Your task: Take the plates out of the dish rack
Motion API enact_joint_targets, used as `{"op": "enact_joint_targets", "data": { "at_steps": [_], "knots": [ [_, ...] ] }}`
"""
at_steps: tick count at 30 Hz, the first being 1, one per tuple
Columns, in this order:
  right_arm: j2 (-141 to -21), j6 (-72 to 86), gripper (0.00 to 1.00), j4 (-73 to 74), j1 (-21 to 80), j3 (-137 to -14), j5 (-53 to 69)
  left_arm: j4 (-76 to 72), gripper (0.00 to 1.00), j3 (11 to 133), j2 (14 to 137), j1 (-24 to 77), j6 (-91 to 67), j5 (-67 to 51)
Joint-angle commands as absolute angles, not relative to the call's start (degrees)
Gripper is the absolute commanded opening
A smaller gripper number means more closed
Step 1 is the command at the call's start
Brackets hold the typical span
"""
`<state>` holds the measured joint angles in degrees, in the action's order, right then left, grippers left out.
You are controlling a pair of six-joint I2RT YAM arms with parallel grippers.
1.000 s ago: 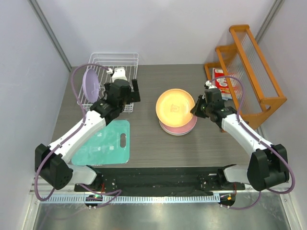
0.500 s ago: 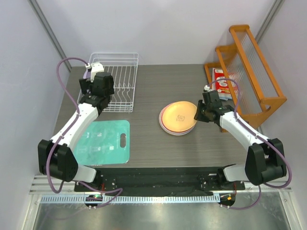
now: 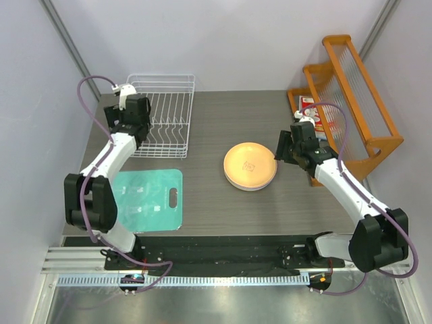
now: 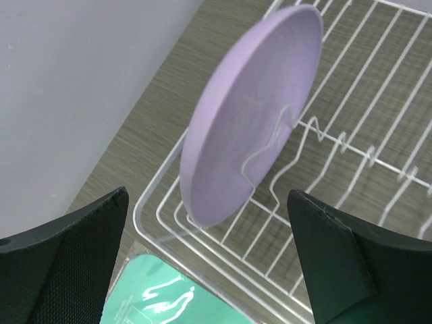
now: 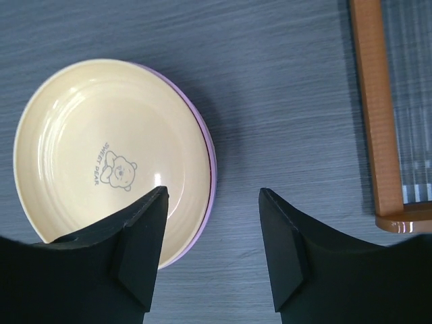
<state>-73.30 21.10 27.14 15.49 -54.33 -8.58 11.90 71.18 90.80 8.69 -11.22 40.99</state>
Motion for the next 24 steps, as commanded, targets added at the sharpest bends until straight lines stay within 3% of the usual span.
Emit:
{"op": "enact_joint_targets", "data": {
  "at_steps": [1, 3, 6, 7, 10, 13, 16, 19, 24],
  "knots": [
    [-71.5, 20.4, 0.62, 26.7, 15.2, -57.1, -11.5, 5.1, 0.99, 75.1, 93.9, 6.5, -9.2, 43.8],
    [-72.4, 20.2, 0.62, 26.6, 15.3, -57.3, -11.3, 3.5, 1.00, 76.4, 95.9, 5.9, -7.6, 45.2],
    [-74.4, 20.4, 0.63, 26.5, 15.2, -57.5, -10.7, 2.8, 0.88, 78.3, 98.9, 4.7, -6.4, 45.2],
    [-74.8, 20.4, 0.62, 26.5, 15.3, -57.7, -10.7, 3.6, 0.78, 79.2, 99.6, 4.4, -6.4, 45.2],
    [-76.3, 20.5, 0.62, 26.3, 15.2, -58.0, -10.1, 3.8, 0.65, 80.8, 101.7, 3.5, -6.2, 45.4],
    [-77.3, 20.5, 0.62, 26.0, 15.3, -58.2, -9.6, 4.0, 0.35, 81.7, 103.4, 3.1, -5.6, 46.2],
    [-77.8, 20.7, 0.63, 25.8, 15.3, -58.2, -9.3, 4.6, 0.15, 82.0, 104.0, 3.0, -5.7, 46.9],
    [-78.1, 20.7, 0.62, 25.7, 15.2, -57.8, -9.4, 3.8, 0.00, 81.0, 103.4, 3.0, -6.0, 47.7],
    [-78.2, 21.0, 0.62, 25.2, 15.3, -57.0, -8.9, -1.7, 0.00, 77.0, 100.1, 3.3, -5.1, 50.1]
  ]
}}
